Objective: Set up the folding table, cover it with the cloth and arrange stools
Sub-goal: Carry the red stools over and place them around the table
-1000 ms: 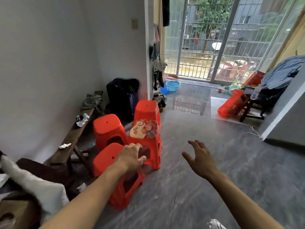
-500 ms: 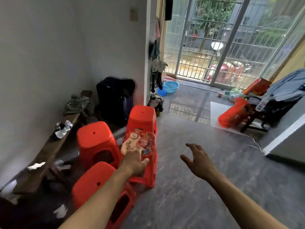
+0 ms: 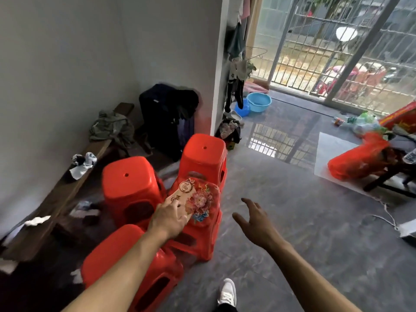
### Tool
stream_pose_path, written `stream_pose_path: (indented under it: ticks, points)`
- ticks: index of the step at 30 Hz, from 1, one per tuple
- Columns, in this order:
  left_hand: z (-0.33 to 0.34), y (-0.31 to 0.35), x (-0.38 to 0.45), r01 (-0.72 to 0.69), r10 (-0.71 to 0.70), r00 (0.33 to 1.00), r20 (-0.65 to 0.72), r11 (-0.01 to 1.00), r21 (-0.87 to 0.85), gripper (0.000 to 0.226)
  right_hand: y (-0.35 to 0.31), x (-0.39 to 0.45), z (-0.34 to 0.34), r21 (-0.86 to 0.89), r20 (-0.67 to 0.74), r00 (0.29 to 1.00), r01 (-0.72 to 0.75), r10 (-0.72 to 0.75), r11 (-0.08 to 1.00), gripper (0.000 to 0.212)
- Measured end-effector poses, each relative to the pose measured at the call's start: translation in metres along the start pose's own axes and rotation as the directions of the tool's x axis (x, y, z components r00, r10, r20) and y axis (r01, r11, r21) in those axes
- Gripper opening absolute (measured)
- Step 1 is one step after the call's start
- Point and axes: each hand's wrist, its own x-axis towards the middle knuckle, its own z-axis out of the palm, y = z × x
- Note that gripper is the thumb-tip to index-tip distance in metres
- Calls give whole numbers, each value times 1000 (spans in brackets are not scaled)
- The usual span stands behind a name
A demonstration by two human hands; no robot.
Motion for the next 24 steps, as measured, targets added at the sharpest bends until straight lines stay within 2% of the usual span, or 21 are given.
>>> stream_pose_path:
  ticks: [4, 7, 12, 16, 22, 24]
  points:
    - [10, 5, 39, 121, -121, 993, -15, 993, -14, 48, 17, 64, -6, 18, 95, 995, 12, -14, 1000, 71]
    - [19, 2, 68, 153, -153, 988, -15, 988, 2, 47, 30, 105, 1, -3, 143, 990, -14, 14, 1000, 70]
    - [52, -20, 124, 201, -202, 978, 58, 979, 32, 48, 50, 162, 35, -3, 204, 979, -25, 26, 1000, 65]
    - [91, -43, 197, 187, -189, 975, 119, 982, 23, 46, 75, 219, 84, 0, 184, 981, -63, 61, 998, 64]
    - [167, -99, 303, 145, -146, 986, 82, 989, 25, 55, 115, 293, 189, 12, 163, 975, -157, 153, 988, 71]
    - [189, -121, 329, 143, -144, 989, 36, 989, 31, 68, 122, 314, 225, 51, 192, 965, -189, 176, 981, 74]
